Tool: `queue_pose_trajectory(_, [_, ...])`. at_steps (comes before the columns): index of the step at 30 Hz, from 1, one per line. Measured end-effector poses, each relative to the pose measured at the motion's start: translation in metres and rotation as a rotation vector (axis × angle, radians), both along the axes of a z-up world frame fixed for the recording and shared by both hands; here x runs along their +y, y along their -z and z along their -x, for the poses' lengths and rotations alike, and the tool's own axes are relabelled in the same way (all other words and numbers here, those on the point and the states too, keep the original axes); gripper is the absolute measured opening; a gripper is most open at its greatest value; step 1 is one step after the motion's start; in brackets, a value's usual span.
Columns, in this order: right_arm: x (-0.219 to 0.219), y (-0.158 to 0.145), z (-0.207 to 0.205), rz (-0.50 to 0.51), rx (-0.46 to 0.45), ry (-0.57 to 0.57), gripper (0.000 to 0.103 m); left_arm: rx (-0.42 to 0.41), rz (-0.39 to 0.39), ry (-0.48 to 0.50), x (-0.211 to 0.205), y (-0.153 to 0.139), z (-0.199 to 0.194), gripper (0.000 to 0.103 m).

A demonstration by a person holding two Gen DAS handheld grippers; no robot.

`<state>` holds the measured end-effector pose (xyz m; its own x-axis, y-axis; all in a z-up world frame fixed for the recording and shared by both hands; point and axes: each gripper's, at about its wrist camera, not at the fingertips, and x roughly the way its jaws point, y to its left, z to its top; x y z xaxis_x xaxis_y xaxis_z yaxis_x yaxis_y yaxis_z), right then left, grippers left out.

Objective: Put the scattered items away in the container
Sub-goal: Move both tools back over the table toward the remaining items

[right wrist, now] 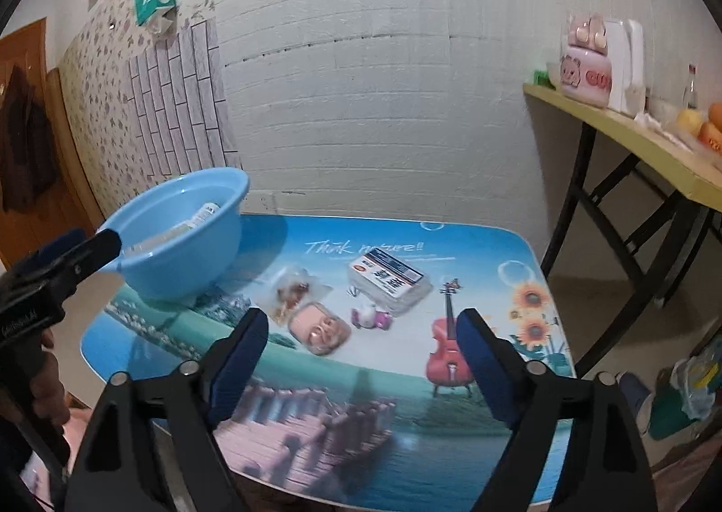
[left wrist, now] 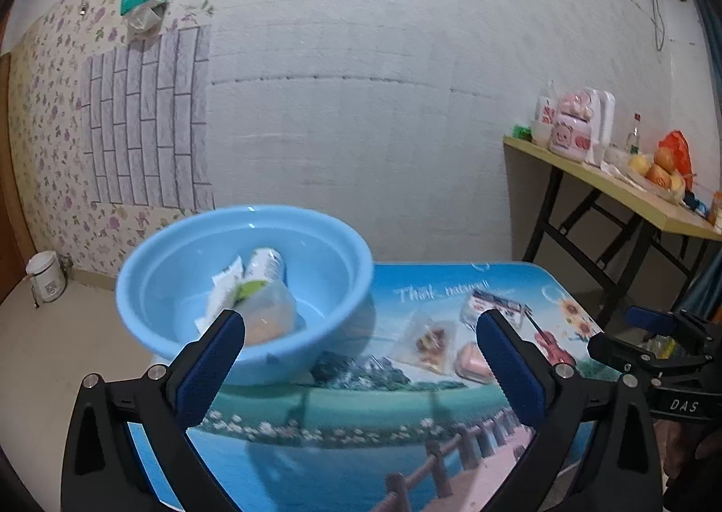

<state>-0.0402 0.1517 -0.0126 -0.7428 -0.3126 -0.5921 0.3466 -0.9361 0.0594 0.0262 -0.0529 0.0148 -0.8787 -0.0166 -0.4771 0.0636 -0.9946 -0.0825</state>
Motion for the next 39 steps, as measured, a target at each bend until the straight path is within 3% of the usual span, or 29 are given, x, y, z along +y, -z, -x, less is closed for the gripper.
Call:
queue_pose_trajectory(13, [0.028,0.021,-0.001,0.029,-0.081,0.052,0.088,-0.220,-0.074,0.038,0.025,0.034,0.013,0.103])
queue_pose_trajectory(39, [0.031,0.029,0.004,0.064,-0.122,0.051,0.088,-0.235,-0.031,0.120,0.043,0.043,0.012,0.103])
